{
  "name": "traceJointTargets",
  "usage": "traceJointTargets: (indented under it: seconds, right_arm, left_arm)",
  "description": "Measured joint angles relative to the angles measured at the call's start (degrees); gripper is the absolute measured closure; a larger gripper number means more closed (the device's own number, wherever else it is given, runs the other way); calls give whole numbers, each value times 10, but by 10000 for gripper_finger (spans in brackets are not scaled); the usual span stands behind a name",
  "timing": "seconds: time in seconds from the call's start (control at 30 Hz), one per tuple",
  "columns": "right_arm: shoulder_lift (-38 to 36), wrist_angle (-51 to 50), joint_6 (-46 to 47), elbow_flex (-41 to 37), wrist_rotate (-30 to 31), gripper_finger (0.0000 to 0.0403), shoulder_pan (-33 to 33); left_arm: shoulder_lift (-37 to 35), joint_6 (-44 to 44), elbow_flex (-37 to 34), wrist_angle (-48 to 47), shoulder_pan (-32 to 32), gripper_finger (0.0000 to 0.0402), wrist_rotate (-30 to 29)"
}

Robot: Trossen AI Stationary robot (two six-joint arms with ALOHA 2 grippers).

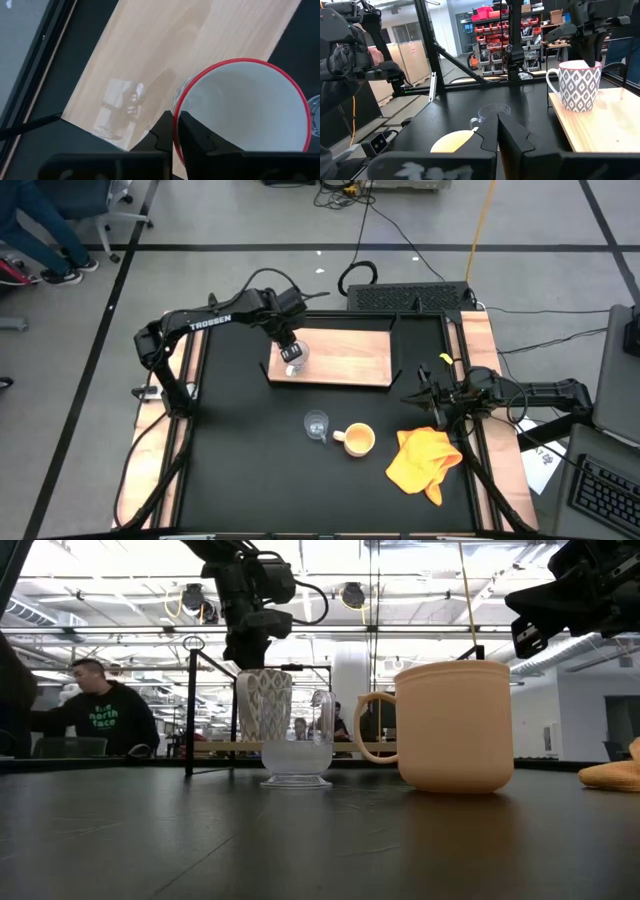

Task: Stack small to large cups/mugs on shelf
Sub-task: Put the gray patterned mug on the shelf

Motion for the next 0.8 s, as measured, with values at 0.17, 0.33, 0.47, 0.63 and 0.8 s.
traceJointTargets:
  seconds: [0.17,0.33,0.47,0.63,0.8]
  right_arm:
    - [0,0,0,0,0,403,0]
    - [0,0,0,0,0,403,0]
    - [0,0,0,0,0,403,0]
    - [0,0,0,0,0,403,0]
    - [0,0,0,0,0,403,0]
  left_arm:
    - [6,-4,-4,7,1,343,-23]
    - [4,-3,-4,12,-1,323,-21]
    - [4,-3,-3,12,-2,318,-21]
    - [4,-3,-2,13,-2,317,-16]
    - [3,-3,-2,14,-2,316,-15]
